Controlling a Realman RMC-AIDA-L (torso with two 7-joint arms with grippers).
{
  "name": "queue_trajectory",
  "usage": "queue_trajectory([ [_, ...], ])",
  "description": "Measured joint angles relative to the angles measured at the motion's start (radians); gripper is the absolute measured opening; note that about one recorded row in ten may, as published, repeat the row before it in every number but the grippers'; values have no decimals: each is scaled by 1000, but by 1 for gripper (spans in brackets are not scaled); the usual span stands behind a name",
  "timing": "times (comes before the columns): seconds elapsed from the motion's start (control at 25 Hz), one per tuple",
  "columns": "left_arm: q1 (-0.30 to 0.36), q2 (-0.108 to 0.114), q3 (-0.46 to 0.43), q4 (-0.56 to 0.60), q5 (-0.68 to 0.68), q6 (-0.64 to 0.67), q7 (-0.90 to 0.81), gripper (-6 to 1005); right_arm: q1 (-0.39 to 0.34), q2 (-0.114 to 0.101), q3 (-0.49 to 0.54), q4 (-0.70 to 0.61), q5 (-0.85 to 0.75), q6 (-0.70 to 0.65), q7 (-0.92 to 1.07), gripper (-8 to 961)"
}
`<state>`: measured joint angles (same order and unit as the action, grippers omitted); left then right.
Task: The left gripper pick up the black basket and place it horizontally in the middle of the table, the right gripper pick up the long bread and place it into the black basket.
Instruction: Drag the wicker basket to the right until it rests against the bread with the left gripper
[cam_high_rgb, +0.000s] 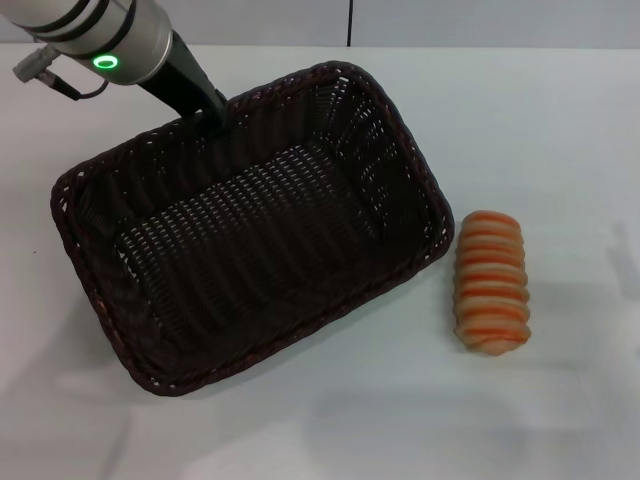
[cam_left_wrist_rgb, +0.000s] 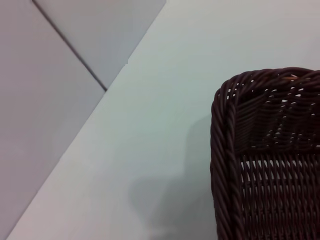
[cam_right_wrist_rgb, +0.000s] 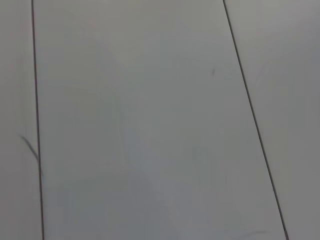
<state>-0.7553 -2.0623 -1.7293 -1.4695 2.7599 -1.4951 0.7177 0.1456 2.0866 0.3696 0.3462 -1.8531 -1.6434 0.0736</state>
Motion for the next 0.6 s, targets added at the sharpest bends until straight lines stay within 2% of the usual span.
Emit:
queue_trajectory([
  [0.6, -64, 0, -52, 27, -67, -72, 100, 196, -9, 1, 0, 2, 0, -12, 0, 822],
])
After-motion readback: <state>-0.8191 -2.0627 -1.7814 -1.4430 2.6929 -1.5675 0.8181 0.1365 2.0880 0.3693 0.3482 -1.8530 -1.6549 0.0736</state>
